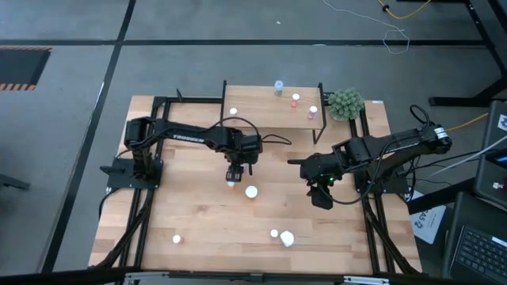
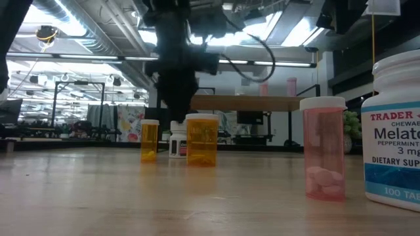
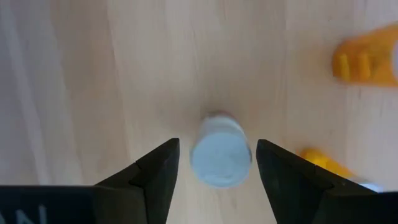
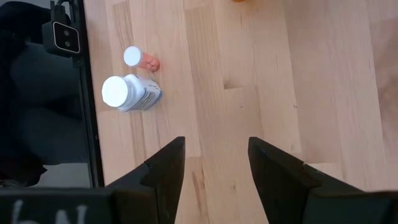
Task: Pick and place medicine bottles onto shelf by color
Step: Put the white pill bottle on the shelf
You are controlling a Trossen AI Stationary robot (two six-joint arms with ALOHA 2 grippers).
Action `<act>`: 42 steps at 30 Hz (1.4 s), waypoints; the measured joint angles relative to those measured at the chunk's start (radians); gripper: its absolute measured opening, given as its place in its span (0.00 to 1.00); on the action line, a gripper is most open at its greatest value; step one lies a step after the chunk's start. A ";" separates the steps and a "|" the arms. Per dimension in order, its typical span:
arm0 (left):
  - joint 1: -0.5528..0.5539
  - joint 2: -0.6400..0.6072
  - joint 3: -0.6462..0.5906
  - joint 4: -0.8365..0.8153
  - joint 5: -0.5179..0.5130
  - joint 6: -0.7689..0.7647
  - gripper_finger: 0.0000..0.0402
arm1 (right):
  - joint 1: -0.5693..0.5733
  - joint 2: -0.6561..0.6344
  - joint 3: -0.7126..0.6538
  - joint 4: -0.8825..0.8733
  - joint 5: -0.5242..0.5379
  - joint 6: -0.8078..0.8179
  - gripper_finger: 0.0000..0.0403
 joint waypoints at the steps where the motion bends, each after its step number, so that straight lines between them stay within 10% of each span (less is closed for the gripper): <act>1: 0.000 0.000 -0.011 -0.002 0.000 0.000 0.53 | 0.000 0.000 0.000 -0.001 0.000 0.000 0.44; 26: -0.019 -0.014 -0.027 0.032 -0.047 -0.068 0.34 | 0.000 0.000 0.000 -0.004 0.000 0.001 0.44; 42: 0.071 -0.045 0.533 -0.146 -0.232 0.125 0.34 | 0.000 0.001 0.000 -0.013 -0.008 0.000 0.44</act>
